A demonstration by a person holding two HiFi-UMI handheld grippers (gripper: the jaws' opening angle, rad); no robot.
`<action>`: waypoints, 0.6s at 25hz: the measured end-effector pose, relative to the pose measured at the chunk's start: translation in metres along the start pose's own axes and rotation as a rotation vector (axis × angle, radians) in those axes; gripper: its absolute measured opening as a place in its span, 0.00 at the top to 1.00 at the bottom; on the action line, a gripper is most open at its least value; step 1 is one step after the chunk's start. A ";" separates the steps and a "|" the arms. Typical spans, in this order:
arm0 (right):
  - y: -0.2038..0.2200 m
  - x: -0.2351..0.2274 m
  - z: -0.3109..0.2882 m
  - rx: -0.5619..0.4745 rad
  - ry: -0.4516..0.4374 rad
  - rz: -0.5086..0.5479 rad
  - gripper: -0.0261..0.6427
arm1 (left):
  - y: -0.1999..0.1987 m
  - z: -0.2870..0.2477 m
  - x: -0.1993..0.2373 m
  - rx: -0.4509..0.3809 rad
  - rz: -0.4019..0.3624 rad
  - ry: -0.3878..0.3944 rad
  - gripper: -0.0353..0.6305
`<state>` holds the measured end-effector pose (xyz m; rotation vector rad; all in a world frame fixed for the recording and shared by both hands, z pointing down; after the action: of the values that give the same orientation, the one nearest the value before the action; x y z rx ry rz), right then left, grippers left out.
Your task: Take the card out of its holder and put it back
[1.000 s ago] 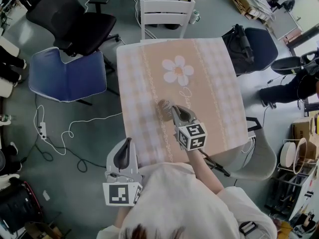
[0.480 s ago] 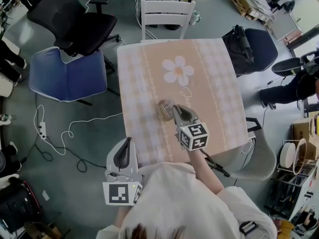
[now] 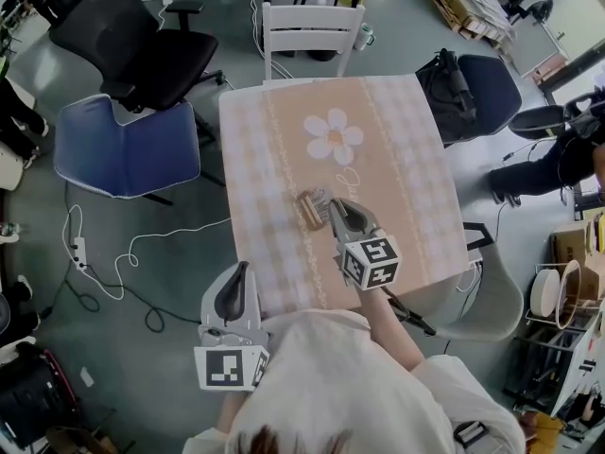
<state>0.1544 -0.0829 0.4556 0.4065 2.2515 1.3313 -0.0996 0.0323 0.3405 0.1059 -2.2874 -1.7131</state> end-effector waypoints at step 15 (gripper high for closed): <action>-0.019 0.005 0.016 -0.071 0.029 0.031 0.94 | -0.003 0.010 0.000 -0.034 -0.011 0.016 0.95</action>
<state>0.1589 -0.0781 0.4309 0.4012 2.2225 1.4367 -0.1021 0.0408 0.3349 0.1255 -2.2493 -1.7496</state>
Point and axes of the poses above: the fingertips, and each gripper's own axes: z backward along the fingers, x to its left, y out of its underside, the point moved 10 cm from there along z, backward along the fingers, and after that the axes turned 7 degrees about -y, right-handed, at the moved point
